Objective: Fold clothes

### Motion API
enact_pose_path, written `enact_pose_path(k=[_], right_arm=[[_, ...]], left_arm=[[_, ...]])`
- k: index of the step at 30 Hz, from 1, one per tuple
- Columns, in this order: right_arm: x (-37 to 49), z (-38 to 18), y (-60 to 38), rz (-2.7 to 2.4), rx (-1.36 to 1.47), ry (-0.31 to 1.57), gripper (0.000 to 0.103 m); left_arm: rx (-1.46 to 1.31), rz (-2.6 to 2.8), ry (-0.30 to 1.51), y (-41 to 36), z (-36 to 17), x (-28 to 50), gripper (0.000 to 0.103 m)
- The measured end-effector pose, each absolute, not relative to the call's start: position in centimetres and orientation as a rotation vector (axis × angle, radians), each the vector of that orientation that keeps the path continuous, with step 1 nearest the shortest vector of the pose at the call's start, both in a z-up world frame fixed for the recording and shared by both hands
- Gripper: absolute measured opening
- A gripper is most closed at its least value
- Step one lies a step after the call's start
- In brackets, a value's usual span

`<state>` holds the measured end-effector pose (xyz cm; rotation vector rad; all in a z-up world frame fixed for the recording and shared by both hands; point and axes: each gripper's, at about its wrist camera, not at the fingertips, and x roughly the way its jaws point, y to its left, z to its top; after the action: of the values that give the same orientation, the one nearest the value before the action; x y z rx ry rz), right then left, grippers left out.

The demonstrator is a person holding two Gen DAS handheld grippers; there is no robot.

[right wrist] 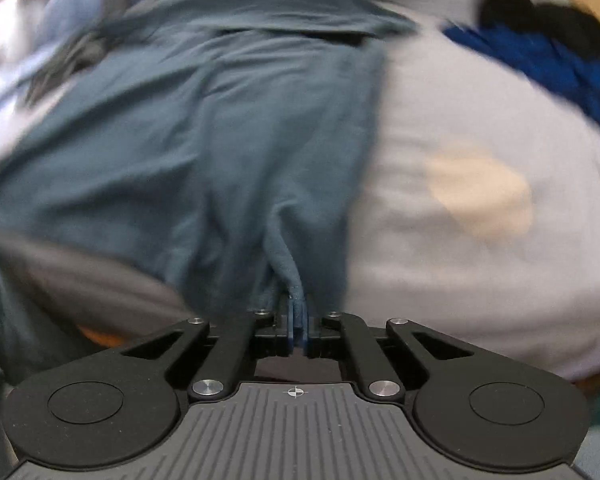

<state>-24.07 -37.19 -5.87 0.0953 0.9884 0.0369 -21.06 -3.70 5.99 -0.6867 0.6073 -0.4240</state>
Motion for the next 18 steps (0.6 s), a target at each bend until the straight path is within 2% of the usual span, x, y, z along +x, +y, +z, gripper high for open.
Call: enact_pose_path(k=[6,12,13,14,16,18], right_arm=[[-25.4,-6.1,-44.4,-0.209,0.339,1.025,0.005],[-25.9,-6.3,-46.1,-0.353,0.354,1.089,0.018],[-26.0,-6.3,-46.2,-0.348,0.363,1.086,0.028],[-26.1,-6.2,-46.1,-0.346,0.361,1.08,0.042],[-26.3,-5.6,-45.7,-0.335,0.351,1.059,0.055],[-26.5,-4.9,-45.2,-0.317,0.345,1.029,0.056]], left_arm=[[-0.689,-0.438,0.637,-3.9,5.6,-20.5,0.103],[-0.671,-0.456,0.642,-4.5,5.7,-20.5,0.103],[-0.665,-0.451,0.643,-4.5,5.7,-20.5,0.103],[-0.662,-0.445,0.644,-4.5,5.7,-20.6,0.103],[-0.657,-0.429,0.643,-4.5,5.8,-20.6,0.103],[-0.655,-0.41,0.623,-4.3,6.1,-20.8,0.103]])
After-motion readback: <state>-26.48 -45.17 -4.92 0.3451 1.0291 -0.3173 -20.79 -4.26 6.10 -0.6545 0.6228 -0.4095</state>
